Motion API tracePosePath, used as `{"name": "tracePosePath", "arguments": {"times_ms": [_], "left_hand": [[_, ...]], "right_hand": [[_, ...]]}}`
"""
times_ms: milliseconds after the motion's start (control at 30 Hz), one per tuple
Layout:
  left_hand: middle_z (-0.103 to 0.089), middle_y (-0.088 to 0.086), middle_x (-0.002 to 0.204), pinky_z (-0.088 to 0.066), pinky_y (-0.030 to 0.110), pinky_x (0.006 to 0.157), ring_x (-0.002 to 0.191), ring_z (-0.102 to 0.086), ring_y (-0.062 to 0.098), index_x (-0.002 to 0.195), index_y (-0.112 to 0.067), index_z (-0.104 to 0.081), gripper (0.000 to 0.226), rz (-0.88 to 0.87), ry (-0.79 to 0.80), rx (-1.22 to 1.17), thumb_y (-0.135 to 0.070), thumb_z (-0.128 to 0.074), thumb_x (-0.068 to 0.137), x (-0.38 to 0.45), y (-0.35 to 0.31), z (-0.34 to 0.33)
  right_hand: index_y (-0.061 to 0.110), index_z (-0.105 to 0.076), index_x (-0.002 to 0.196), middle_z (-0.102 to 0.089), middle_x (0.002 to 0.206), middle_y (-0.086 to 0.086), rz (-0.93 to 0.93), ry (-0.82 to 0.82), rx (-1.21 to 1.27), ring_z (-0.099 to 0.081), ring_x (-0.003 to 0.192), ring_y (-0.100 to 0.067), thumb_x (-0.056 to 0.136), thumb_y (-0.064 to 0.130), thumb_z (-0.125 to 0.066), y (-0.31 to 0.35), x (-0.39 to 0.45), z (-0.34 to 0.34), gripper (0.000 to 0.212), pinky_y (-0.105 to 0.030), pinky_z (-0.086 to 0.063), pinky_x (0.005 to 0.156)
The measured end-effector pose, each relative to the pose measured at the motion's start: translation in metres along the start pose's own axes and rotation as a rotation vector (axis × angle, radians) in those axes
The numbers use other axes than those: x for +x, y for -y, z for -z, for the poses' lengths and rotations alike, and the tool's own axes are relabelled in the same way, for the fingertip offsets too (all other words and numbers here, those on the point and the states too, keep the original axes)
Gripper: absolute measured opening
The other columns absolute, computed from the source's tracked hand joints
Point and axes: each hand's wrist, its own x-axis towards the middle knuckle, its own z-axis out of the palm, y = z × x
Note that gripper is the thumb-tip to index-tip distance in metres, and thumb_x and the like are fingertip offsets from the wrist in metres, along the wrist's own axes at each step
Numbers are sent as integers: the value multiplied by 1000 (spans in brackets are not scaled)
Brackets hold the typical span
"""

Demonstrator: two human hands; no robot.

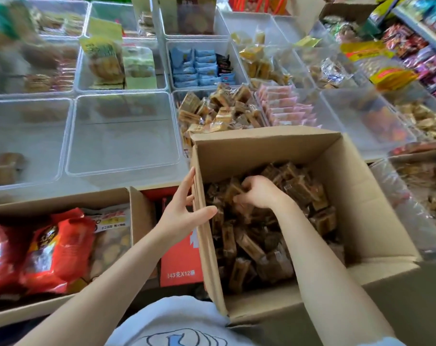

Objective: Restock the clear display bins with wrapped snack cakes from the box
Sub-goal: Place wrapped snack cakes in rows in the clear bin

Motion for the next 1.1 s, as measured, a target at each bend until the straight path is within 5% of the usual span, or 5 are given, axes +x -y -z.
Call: {"name": "tracePosePath", "arguments": {"times_ms": [133, 300, 633, 867, 1100], "left_hand": [[-36, -16, 158, -40, 35, 112, 142, -35, 3, 155, -45, -26, 106, -84, -77, 200, -71, -71, 63, 2, -14, 12], [-69, -9, 118, -55, 26, 86, 105, -66, 3, 127, -39, -57, 56, -215, -166, -66, -47, -79, 76, 1, -50, 46], [-66, -29, 94, -50, 17, 74, 84, -60, -10, 105, -40, -68, 39, -300, -345, 425, -20, -87, 77, -12, -11, 218], [-70, 2, 126, -50, 36, 99, 117, -64, 22, 128, -18, -67, 51, -99, -571, 682, -39, -79, 83, -21, 72, 367], [4, 8, 168, 0, 41, 126, 156, 6, 24, 160, -9, -5, 101, 252, -425, 991, -69, -49, 92, -39, 177, 520]], "right_hand": [[23, -62, 115, -69, 109, 6, 220, -102, 603, -65, 106, -14, 89, 30, -73, 23, -35, 31, 30, -31, -55, 86], [16, -62, 123, -71, 117, -6, 430, 8, 883, -64, 113, -25, 86, 25, -76, 79, -54, 28, 41, -38, -56, 91], [31, -55, 131, -63, 112, 15, 695, -167, 90, -59, 99, 0, 85, 26, -78, 225, -21, -31, 51, -14, -48, 80], [18, -64, 121, -65, 111, 0, 728, -141, -154, -58, 89, -15, 86, 17, -73, 363, 50, -124, 36, -35, -49, 86], [16, -64, 116, -60, 105, -1, 575, -126, -83, -60, 96, -22, 84, 16, -71, 475, 119, -216, 32, -27, -43, 80]]}}
